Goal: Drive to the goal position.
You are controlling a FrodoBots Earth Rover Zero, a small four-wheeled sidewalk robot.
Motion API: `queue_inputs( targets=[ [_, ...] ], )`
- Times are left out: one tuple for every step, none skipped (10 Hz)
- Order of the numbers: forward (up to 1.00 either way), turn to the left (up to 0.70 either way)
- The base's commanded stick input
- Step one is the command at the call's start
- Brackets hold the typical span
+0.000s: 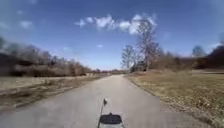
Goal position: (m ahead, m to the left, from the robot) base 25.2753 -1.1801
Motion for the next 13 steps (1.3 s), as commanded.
queue_inputs(
  targets=[
    [1.0,0.0],
    [1.0,0.0],
    [1.0,0.0],
    [1.0,0.0],
    [1.0,0.0],
    [1.0,0.0],
    [1.0,0.0],
    [1.0,0.0],
    [1.0,0.0],
    [1.0,0.0],
    [1.0,0.0],
    [1.0,0.0],
    [1.0,0.0]
  ],
)
